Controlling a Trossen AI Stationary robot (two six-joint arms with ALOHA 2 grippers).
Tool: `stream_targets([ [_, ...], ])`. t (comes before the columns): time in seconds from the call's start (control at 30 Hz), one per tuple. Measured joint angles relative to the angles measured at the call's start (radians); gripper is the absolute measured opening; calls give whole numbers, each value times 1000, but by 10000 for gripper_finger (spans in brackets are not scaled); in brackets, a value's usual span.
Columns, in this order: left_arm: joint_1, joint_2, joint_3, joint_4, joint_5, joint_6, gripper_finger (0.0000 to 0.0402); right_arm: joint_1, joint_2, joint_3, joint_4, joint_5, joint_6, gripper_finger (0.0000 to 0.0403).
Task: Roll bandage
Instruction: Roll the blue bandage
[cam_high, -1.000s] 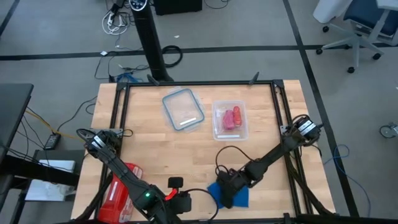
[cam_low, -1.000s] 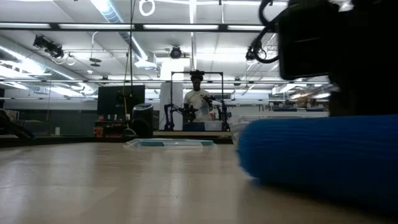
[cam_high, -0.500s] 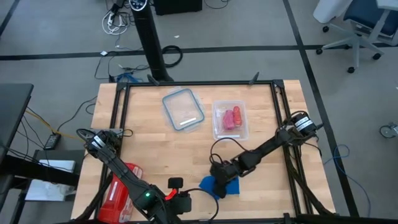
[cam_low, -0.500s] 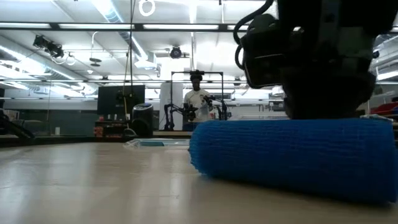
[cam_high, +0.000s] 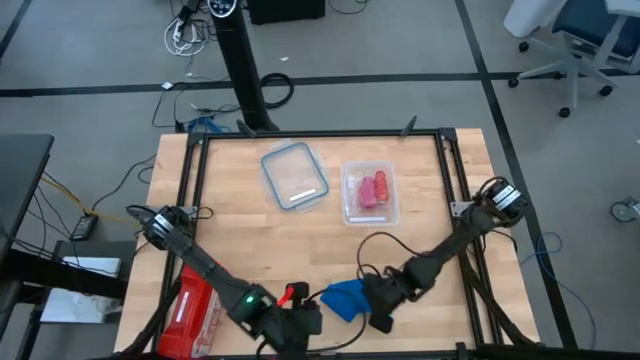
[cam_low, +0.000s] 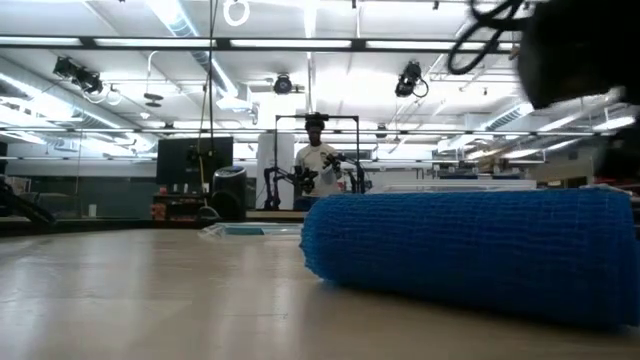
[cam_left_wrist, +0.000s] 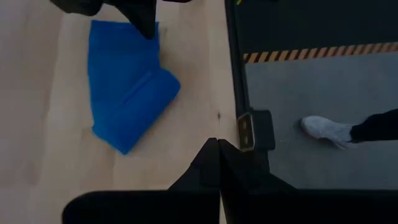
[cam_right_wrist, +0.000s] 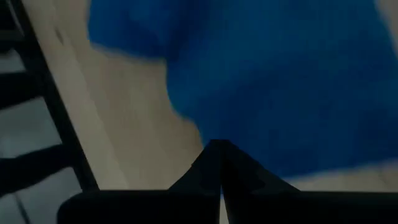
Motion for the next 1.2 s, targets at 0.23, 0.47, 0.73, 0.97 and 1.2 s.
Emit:
stream_targets([
  [0.23, 36, 0, -44, 126, 71, 14, 1, 43, 1, 0, -116, 63, 40, 2],
  [0.47, 41, 0, -45, 126, 74, 40, 1, 16, 1, 2, -184, 123, -11, 3],
  [0.73, 35, 0, -45, 126, 87, 28, 1, -64, -1, -3, -243, 175, -168, 2],
  [0.97, 35, 0, -45, 127, 127, 10, 1, -127, -13, -15, -272, 170, -176, 3],
  [1.2, 39, 0, -46, 132, 145, 11, 1, -131, -88, -20, -391, 205, -95, 2],
])
